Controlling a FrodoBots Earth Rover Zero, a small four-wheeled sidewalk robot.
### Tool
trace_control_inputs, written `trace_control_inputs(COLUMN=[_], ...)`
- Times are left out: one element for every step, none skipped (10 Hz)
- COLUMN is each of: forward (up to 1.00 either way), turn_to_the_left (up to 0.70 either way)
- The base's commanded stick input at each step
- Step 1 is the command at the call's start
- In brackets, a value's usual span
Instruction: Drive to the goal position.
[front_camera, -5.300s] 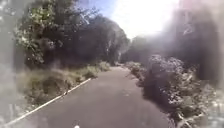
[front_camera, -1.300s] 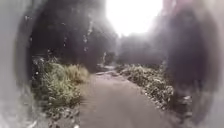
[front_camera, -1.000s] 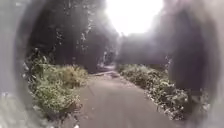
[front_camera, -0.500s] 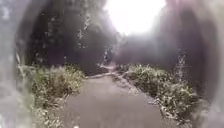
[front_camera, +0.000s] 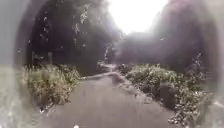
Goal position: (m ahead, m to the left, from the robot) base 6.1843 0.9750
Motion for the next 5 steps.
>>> trace_control_inputs(forward=[1.00, 1.00, 1.00, 1.00, 1.00], turn_to_the_left=[0.00, 0.00, 0.00, 0.00, 0.00])
